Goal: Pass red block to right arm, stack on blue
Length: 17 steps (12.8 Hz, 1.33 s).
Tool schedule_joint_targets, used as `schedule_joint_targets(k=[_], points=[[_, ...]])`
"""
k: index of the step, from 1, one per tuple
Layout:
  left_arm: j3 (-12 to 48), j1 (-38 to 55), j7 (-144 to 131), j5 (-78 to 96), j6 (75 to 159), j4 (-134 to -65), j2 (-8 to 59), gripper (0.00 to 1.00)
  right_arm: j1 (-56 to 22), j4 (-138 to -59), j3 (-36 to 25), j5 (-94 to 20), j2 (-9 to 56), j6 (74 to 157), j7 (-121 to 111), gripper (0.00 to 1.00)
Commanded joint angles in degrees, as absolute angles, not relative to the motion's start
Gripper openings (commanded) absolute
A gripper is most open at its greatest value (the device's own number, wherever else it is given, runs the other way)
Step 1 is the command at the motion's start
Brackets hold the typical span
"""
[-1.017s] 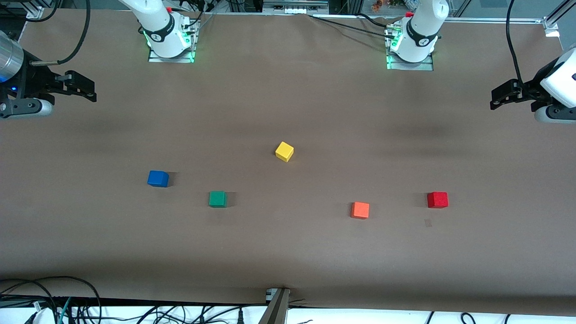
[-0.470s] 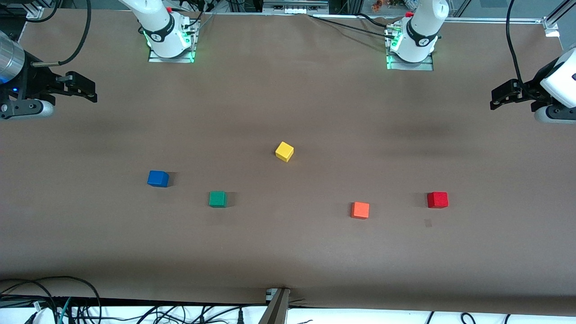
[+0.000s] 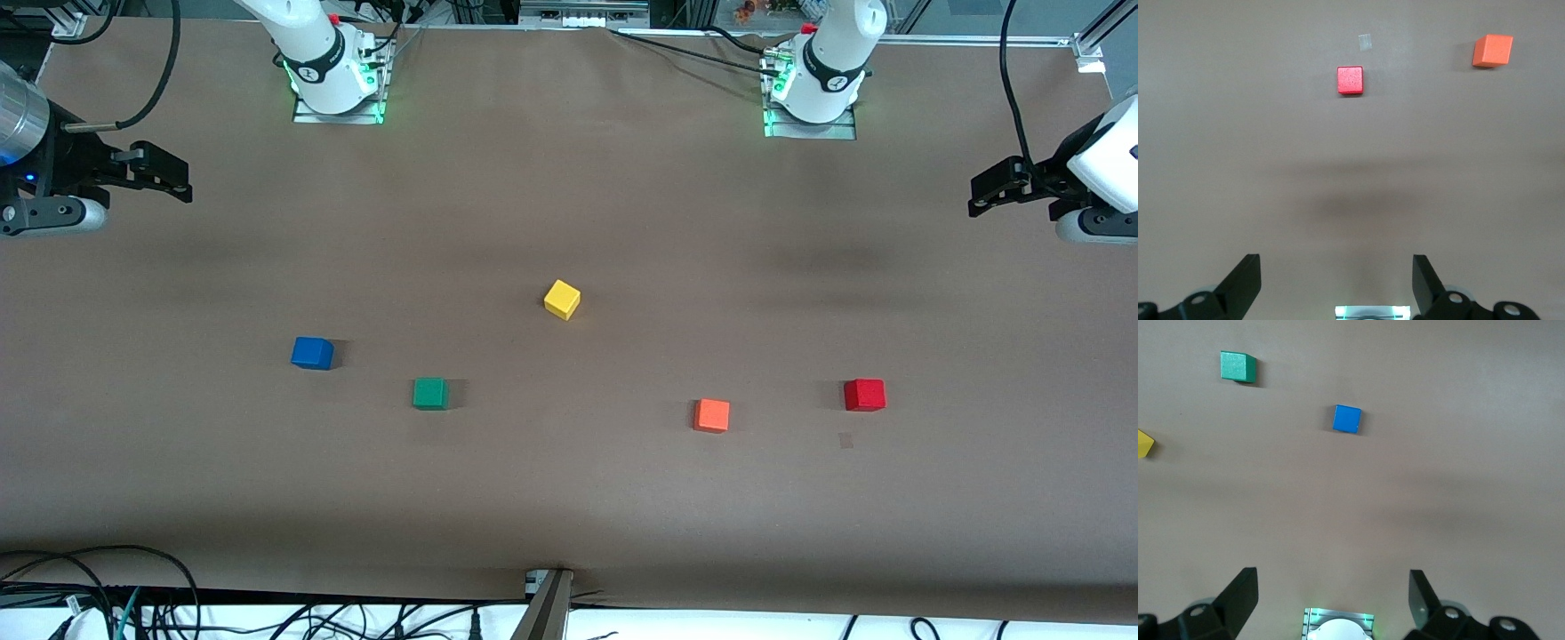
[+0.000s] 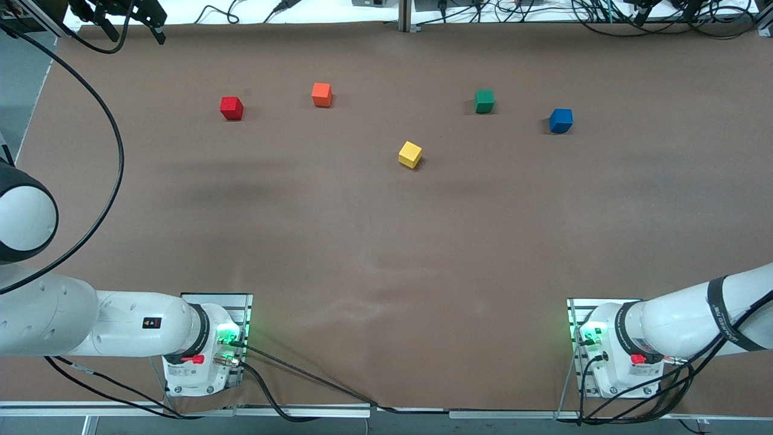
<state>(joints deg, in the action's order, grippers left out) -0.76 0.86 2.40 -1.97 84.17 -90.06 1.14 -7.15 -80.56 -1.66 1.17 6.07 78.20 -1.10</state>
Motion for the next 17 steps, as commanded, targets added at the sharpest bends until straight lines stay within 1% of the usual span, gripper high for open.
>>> schedule_joint_targets(k=[1,13,16,17], points=[[-0.97,0.97,2.28,-2.81,84.64,-90.7,0.62,1.0,-7.12,-79.72,-1.58,0.35,6.24,78.05,-1.14,1.0],[-0.62,0.53,2.2,-2.29,84.81,-90.01,0.7,1.0,-7.03,-79.72,-1.67,0.26,6.68,77.96,-1.76,1.0],[-0.61,0.44,2.89,-2.37,84.2,-85.19,6.05,1.0,-7.03,-79.72,-1.67,0.18,6.68,77.96,-1.76,1.0],[-0.7,0.44,2.73,-2.63,84.11,-84.47,6.33,1.0,-7.03,-79.72,-1.67,-0.09,6.68,78.05,-1.67,1.0]])
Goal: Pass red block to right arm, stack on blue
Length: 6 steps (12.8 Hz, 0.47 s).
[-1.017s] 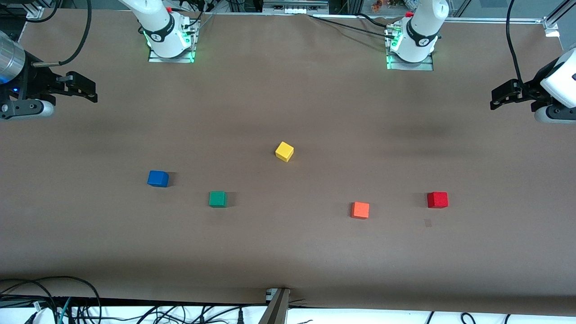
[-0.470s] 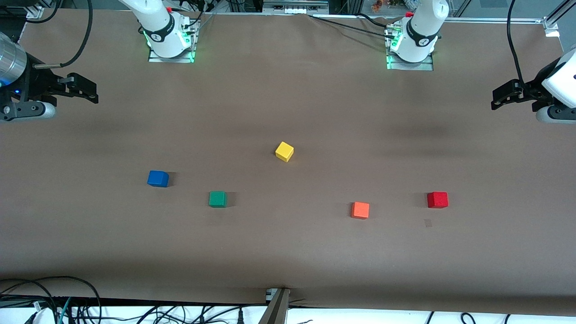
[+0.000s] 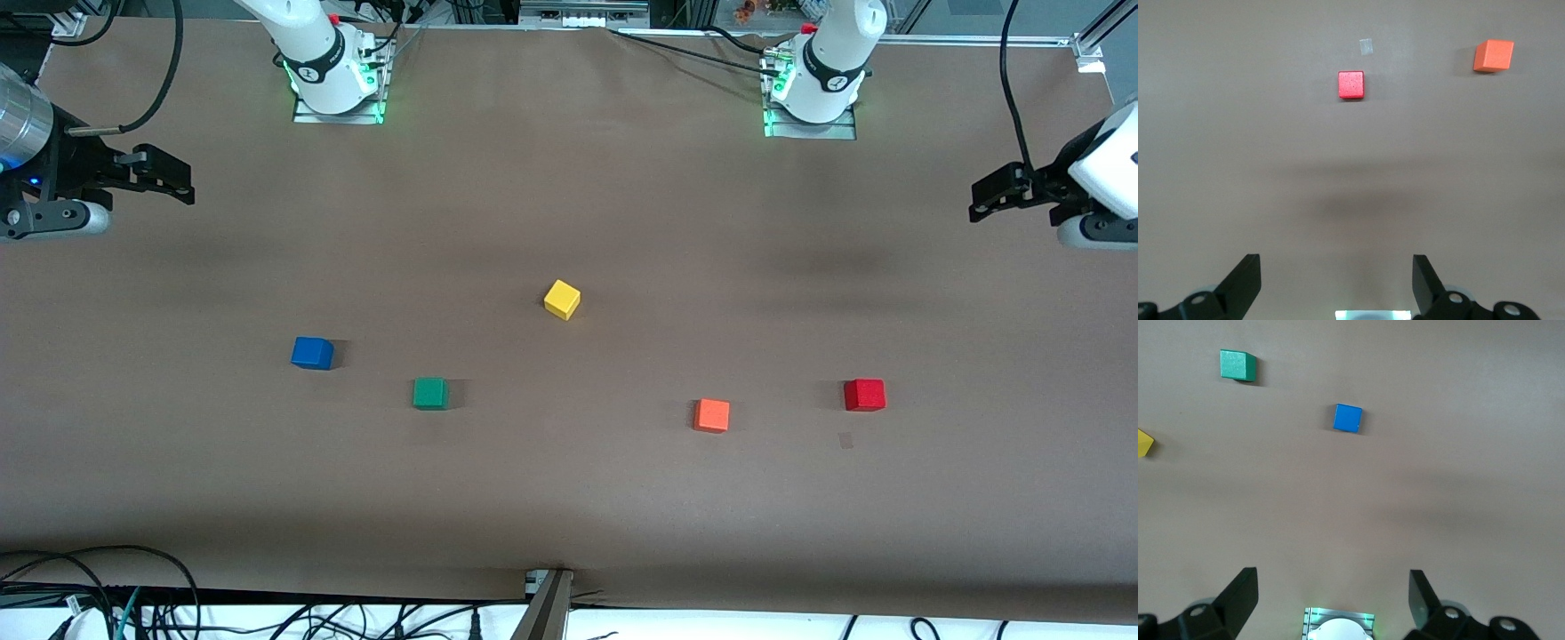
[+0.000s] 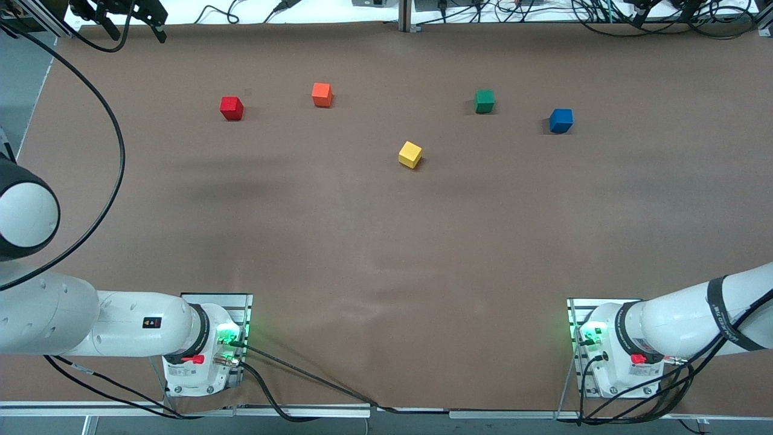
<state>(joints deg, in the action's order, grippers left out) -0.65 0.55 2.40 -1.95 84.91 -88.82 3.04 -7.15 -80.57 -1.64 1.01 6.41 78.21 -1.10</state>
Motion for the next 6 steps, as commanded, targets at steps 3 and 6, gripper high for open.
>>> schedule_joint_targets(k=[3,6], points=[[-0.97,-0.69,3.51,-3.08,79.4,-84.12,8.09,1.0,-7.03,-79.72,-1.67,-0.18,6.68,78.05,-1.67,1.0],[-1.23,-3.42,9.36,-7.8,79.28,-81.58,9.14,1.0,-6.94,-79.72,-1.67,-0.44,6.68,77.96,-1.76,1.0]])
